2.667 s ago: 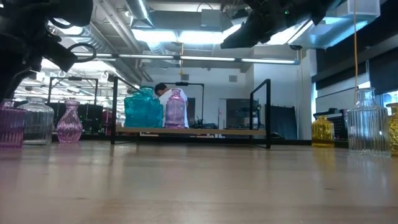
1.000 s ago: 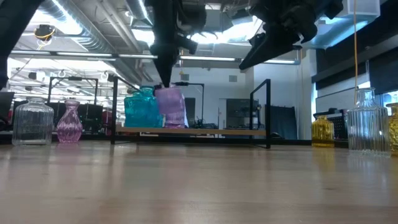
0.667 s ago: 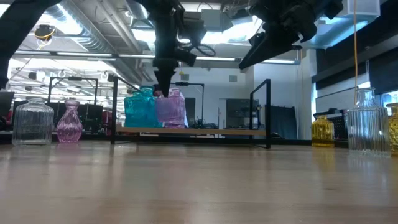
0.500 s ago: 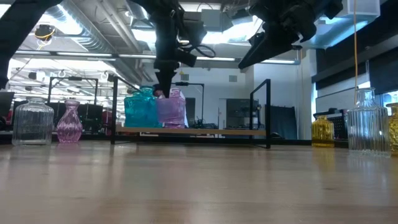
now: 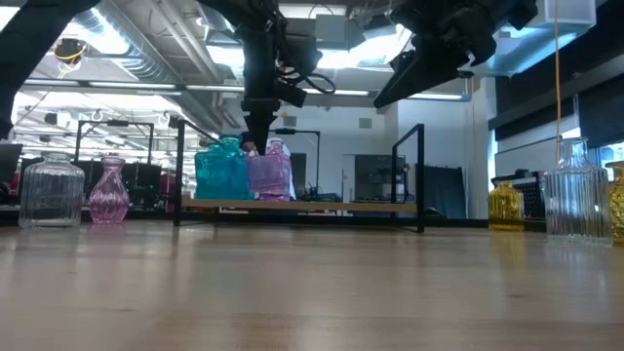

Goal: Sort vases onto shelf
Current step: Put the bottom pink vase on the shelf aligned with the other pink vase

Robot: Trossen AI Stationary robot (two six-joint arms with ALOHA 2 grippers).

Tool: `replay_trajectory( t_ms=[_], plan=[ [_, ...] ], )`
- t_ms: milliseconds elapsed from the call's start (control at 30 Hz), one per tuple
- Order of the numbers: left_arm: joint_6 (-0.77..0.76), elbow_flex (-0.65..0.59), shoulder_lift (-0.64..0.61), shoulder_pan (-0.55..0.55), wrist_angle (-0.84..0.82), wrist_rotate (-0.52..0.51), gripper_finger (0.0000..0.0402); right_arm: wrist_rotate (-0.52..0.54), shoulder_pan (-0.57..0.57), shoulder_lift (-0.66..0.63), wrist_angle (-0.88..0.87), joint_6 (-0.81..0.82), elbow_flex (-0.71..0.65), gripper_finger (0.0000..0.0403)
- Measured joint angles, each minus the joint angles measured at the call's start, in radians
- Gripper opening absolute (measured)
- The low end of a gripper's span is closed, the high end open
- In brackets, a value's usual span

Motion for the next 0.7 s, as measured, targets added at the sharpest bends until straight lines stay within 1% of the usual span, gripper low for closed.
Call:
replay_trajectory(
  t_ms=[133,367,700],
  plan=[
    [0.007,0.0,0.0,0.001,0.001,0.0,0.0146,0.0,0.0,0.0,0.0,0.0,0.0,0.0191],
    [0.014,0.0,0.0,0.001,0.024,0.0,0.0161,0.0,0.0,0.0,0.001,0.0,0.0,0.0191],
    [0.014,-0.001,0.0,0.012,0.023,0.004,0.0164,-0.001,0.0,0.0,0.0,0.0,0.0,0.0191]
  ],
)
